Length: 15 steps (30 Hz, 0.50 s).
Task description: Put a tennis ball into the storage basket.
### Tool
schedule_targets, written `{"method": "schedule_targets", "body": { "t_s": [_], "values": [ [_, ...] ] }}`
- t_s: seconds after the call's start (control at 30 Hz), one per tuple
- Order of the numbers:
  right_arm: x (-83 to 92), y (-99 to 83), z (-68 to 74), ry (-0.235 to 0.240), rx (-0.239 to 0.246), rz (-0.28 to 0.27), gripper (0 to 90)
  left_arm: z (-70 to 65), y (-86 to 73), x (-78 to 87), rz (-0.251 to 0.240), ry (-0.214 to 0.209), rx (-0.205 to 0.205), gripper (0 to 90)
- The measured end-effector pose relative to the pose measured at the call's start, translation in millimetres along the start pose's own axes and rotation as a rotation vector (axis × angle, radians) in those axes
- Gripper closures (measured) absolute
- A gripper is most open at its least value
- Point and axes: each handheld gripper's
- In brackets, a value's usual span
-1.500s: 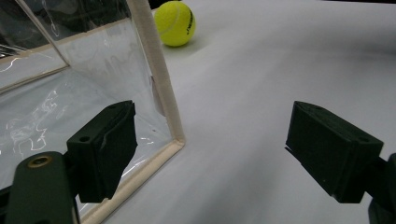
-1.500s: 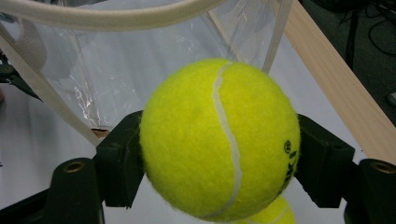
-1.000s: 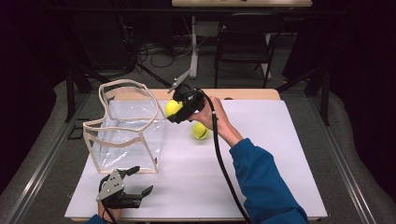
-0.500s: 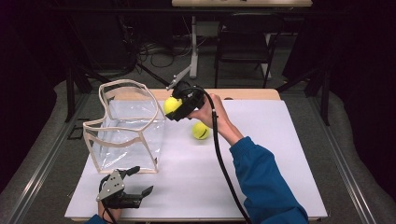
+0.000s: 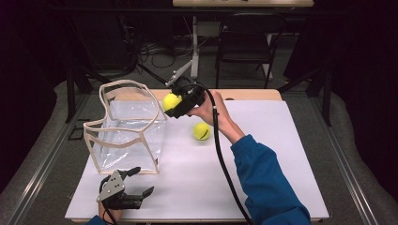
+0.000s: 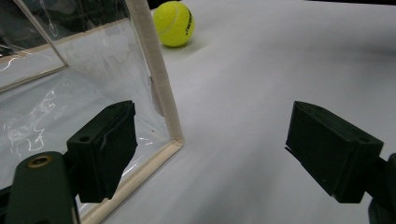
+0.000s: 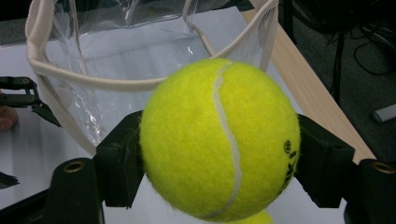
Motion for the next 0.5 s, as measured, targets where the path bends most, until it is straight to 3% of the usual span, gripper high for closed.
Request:
{"method": "schedule_targets", "body": {
  "t_s": [0.5],
  "values": [
    [3.7,9.7,1.2,-0.007,0.007,-0.020,26.5,0.0,0.1,0.5,-0.002,0.003,0.000,16.1]
  ]
}}
Point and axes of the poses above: each handheld gripper's, and its own axes: x roughly backward along the jaws, y roughly out of its top, z roughly to its left, and after that the axes turned 14 degrees about x, right-handed
